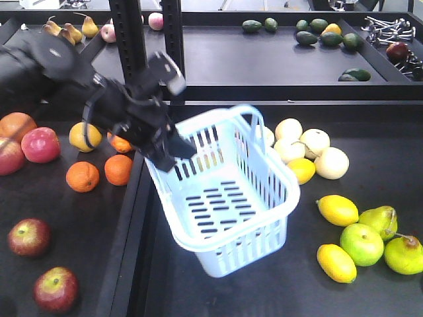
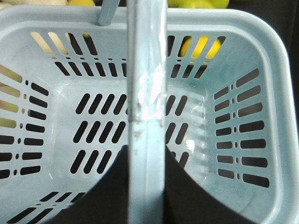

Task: Pick three apples into basket with both arms
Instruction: 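Close the left gripper on the handle and lift the basket, then raise the basket with the left gripper and hold it near the robot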

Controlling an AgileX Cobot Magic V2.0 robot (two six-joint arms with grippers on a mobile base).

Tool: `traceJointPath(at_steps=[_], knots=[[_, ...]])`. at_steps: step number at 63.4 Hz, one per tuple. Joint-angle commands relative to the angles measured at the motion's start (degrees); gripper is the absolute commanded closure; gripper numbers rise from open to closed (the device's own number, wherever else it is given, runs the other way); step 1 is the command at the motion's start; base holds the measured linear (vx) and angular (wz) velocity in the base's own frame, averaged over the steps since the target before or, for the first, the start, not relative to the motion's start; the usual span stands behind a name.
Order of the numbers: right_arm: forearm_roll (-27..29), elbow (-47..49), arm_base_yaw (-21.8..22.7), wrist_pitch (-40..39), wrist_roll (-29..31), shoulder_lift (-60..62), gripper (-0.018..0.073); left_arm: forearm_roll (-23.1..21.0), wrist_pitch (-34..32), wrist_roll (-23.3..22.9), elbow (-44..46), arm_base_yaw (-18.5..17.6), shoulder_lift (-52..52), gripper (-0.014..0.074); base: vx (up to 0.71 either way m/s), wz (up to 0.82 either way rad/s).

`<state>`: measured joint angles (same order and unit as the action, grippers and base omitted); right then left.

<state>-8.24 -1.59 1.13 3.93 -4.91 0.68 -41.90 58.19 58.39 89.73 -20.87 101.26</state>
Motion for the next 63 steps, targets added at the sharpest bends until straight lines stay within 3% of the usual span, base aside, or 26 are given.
traceJointPath(at_steps=[1,20,40,48,63], knots=[[-0.75,-0.80,0.39,-4.47,0.50,0.74,0.0564,-3.67,0.62,-4.40,1.73,-0.14,-7.16,0.0604,0.00,0.00],[-0.75,-0.80,0.39,-4.47,0.50,0.74,0.0564,-1.95,9.24,-15.22,1.44,-0.14,-18.15,0.0604,0.00,0.00],[-0.75,-0.80,0.39,-4.47,0.50,0.74,0.0564,-2.05,7.76,-19.94,-0.07,-0.14,-31.27,0.0604,0.00,0.00],[-0.75,-0.80,0.39,-4.47,0.50,0.74,0.0564,-2.25,3.19,-19.94,-7.30,-0.14,-38.22,0.0604,0.00,0.00],[-0.75,-0.80,0.39,-4.47,0.50,0.74,0.0564,-3.93,-8.10,-20.78,-31.13,-0.14,-54.21,0.0604,0.00,0.00]])
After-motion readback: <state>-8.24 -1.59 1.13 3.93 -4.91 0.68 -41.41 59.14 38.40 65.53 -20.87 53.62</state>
